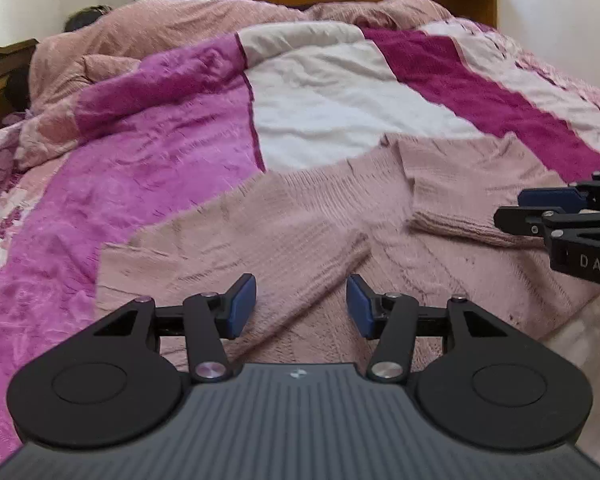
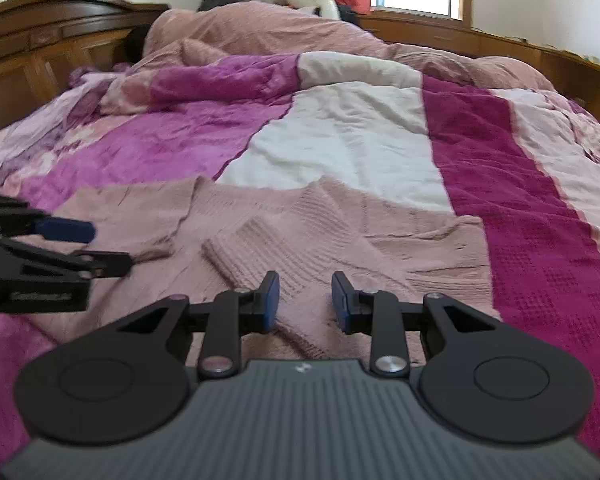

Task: Fold small clothes
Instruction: 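Open both grippers over the folded cardigan, then pinch the folded edge with the left gripper while the right gripper grasps and lifts it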

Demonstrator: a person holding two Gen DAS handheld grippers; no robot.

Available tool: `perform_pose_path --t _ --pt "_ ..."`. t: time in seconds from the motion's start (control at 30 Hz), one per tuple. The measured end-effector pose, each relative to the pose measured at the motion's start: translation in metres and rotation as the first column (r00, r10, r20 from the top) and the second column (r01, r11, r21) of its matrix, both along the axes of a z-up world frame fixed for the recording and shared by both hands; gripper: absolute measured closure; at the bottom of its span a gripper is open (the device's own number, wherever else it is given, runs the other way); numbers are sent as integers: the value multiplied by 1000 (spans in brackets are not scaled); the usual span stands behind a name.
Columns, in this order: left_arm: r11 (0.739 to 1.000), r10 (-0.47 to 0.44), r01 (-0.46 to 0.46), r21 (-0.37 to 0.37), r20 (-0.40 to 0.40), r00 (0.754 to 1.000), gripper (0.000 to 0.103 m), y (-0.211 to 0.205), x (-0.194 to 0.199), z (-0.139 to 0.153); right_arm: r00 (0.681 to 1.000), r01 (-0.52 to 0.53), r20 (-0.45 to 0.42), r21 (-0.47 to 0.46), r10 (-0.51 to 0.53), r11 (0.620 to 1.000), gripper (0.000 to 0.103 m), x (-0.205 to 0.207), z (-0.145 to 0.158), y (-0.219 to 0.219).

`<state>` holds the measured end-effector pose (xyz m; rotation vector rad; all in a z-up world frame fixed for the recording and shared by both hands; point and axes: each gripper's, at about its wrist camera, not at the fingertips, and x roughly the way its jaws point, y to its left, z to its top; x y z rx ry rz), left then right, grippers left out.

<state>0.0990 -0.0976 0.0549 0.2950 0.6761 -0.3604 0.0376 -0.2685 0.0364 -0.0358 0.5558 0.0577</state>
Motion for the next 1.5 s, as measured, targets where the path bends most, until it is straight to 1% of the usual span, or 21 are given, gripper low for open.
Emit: perform_pose_path --t 0.1,0.33,0.37,0.4,0.43,0.47,0.5,0.57,0.67,0.8,0.87,0.97,1.03,1.1,1.17,1.3,1.4,1.47,1.5 --pt "1000 -15 14 21 3 1000 45 -2 2 -7 1000 -14 -2 -49 14 999 72 2 -6 4" --pt "997 -58 56 55 30 998 44 -7 8 -16 1000 -11 -3 -48 11 999 72 3 -6 5" --pt "997 -63 61 57 39 997 46 -6 9 -16 1000 -11 -2 -49 11 999 72 3 -6 5" --pt "997 -59 56 55 50 997 61 -6 10 -17 1000 -11 -2 -47 11 999 72 3 -6 5" --pt "997 -49 46 54 58 997 74 -6 11 -16 1000 -12 -3 -47 11 999 72 3 -6 5" --pt "998 -21 16 61 74 997 91 -5 12 -15 1000 -12 -3 -46 11 999 72 3 -6 5" --pt "998 3 -8 56 89 996 91 -2 13 -13 1000 -12 -4 -43 12 999 72 3 -6 5" --pt "999 46 -49 21 122 991 91 6 14 -5 1000 -13 -4 -39 13 999 72 3 -7 4" --pt "996 84 -90 29 176 981 92 17 21 5 1000 -11 -2 -32 11 999 72 3 -8 3" --pt "987 150 -159 32 190 970 92 38 45 15 1000 -2 -1 -22 2 1000 72 2 -7 2" --pt "977 200 -210 29 201 959 92 51 59 17 1000 -2 -1 -22 2 1000 72 2 -6 2" --pt "959 279 -284 4 174 944 91 73 81 15 1000 -4 -2 -27 4 1000 72 2 -6 2" --pt "939 340 -343 -8 146 929 91 86 94 9 1000 -6 -3 -30 6 1000 72 2 -6 2" --pt "925 379 -380 -15 115 918 91 96 103 3 1000 -5 -4 -30 5 1000 72 2 -5 1" --pt "919 393 -393 -18 85 916 91 104 107 -3 1000 -3 -2 -33 3 999 72 1 -4 1" --pt "919 394 -392 -40 93 914 90 109 95 1 1000 -11 21 -40 11 999 72 -5 4 1" --pt "927 374 -370 -59 85 924 90 108 79 10 999 -43 23 -51 45 998 72 -8 10 4" --pt "934 355 -351 -70 66 932 90 104 66 16 997 -70 23 -59 71 996 72 -9 13 8" --pt "937 344 -340 -78 47 938 86 103 61 18 997 -78 25 -63 79 995 72 -10 13 9"
